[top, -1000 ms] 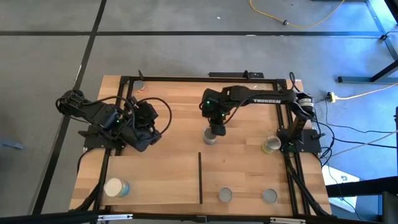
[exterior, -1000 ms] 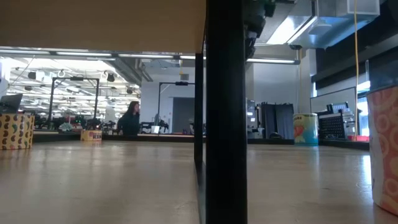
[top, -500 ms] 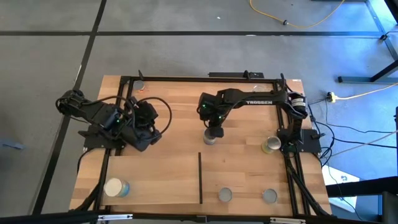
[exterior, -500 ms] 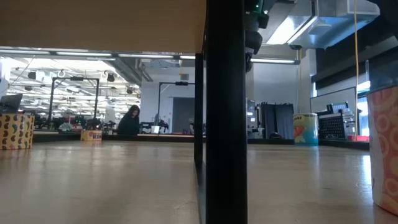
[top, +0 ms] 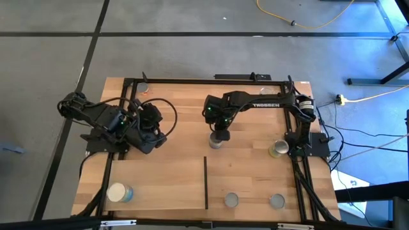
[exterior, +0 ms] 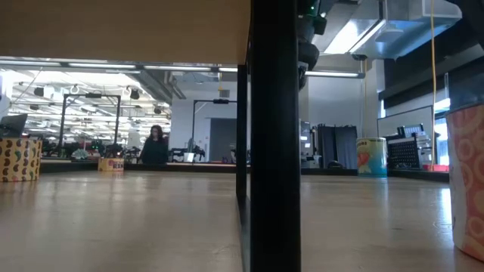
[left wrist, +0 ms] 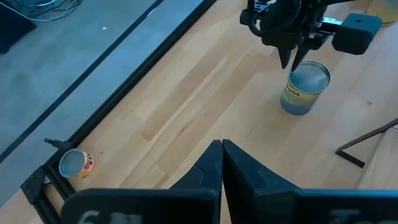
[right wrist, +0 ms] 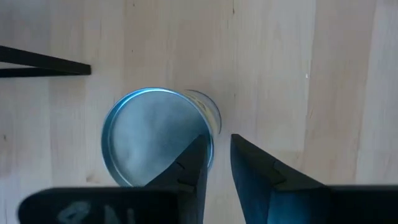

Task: Pick and place cans onto a shelf
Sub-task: Put the canned peas on the shelf

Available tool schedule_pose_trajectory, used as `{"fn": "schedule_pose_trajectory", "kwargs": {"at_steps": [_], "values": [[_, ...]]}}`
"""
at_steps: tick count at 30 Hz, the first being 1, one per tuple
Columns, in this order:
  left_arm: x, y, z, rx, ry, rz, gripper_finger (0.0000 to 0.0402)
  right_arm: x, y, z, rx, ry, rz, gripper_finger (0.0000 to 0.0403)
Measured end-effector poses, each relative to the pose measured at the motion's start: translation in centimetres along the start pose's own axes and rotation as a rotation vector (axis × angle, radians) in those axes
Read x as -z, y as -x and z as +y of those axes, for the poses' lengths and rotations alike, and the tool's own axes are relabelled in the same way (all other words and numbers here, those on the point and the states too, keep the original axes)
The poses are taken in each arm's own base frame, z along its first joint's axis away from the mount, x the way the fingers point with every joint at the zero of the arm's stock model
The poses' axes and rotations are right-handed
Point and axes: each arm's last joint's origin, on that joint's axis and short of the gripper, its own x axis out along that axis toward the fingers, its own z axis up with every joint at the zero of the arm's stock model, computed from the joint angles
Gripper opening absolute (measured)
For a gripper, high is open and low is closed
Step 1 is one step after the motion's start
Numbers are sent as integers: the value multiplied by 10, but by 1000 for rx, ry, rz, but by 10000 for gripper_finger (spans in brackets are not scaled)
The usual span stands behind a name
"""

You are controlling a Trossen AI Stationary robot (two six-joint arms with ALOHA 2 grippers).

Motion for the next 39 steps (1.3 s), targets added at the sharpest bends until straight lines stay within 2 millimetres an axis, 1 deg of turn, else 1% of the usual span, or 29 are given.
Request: {"fn": "schedule_pose_trajectory", "kwargs": {"at_steps": [9,15,21,24,27,28,39], "values": [[0,0,0,0,0,0,0,0,0,1,-34,6,-3,72],[0,0,0,0,1,0,0,-1,-11,-1,-47,20,19,72],[0,0,0,0,17,0,0,-1,-12,-2,-49,40,15,70],[0,0,0,0,18,0,0,-1,-12,-2,-47,41,15,51],[0,0,0,0,17,0,0,-2,-12,-2,-44,42,12,14],[0,0,0,0,17,0,0,-2,-12,-2,-45,41,12,9],[0,0,0,0,17,0,0,-3,-8,-2,-11,15,21,2]]}}
